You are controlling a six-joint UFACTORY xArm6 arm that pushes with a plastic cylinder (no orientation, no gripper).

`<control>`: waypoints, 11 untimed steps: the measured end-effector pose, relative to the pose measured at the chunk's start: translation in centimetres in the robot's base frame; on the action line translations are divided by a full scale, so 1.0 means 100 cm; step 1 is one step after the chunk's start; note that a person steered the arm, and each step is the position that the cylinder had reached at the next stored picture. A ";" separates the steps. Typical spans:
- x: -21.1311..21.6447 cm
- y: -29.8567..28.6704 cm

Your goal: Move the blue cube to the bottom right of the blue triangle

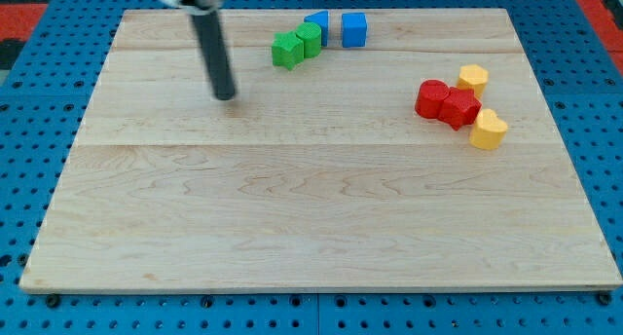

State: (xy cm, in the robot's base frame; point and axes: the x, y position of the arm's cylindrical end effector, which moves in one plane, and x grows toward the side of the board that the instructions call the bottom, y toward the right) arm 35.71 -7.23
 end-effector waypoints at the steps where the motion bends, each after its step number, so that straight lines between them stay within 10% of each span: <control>1: -0.040 0.147; 2: -0.106 0.245; 3: -0.165 0.211; 6: -0.165 0.089; 11: -0.144 0.123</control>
